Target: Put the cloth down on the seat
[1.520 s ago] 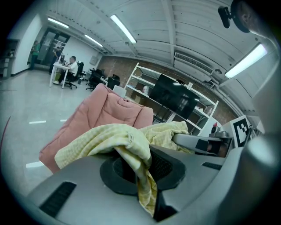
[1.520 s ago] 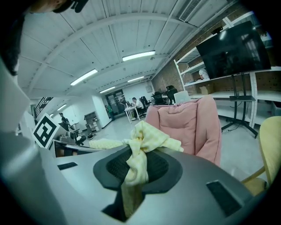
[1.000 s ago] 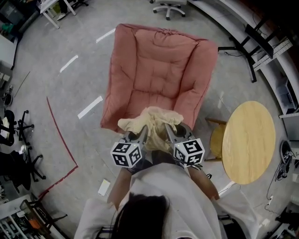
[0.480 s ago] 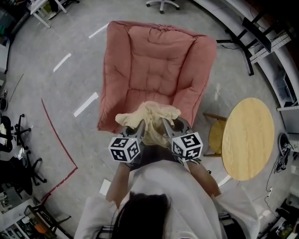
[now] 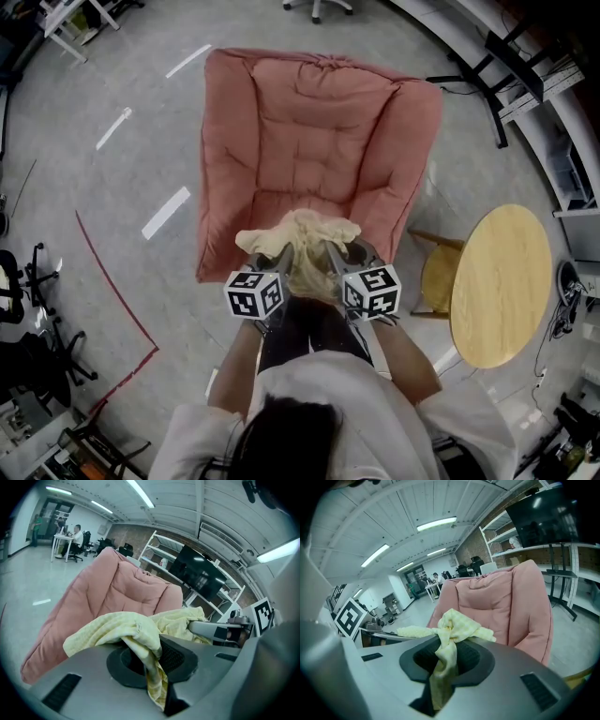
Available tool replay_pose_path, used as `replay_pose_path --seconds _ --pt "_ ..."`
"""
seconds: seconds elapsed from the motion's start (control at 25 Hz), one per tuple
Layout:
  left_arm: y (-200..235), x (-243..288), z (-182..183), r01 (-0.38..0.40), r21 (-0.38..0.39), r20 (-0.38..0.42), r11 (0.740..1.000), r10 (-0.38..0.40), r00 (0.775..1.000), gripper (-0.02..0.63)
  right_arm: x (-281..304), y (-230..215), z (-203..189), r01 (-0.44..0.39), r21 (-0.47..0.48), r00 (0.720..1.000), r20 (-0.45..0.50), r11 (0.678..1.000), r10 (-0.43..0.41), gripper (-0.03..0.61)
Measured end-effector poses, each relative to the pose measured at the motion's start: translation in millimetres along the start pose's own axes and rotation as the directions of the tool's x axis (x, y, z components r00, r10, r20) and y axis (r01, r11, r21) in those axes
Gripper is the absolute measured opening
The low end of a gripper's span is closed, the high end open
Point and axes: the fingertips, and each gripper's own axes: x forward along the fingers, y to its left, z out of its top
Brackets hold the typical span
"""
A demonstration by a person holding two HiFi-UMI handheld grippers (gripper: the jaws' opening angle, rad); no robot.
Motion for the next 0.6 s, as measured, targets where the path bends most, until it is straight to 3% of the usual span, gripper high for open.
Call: replay_pose_path --seconds 0.36,0.6 --pt "47 53 -11 0.048 0.005 -0.109 0.999 -0.048 0.993 0.06 60 -37 -30 0.066 0.061 0.996 -0.065 0.996 -0.062 0.081" --pt "81 104 -31 0.027 -0.015 -0.135 1.0 -0.028 0.99 0.06 102 -69 -62 0.095 0.076 0.992 -0.091 0.993 -0.088 0.083"
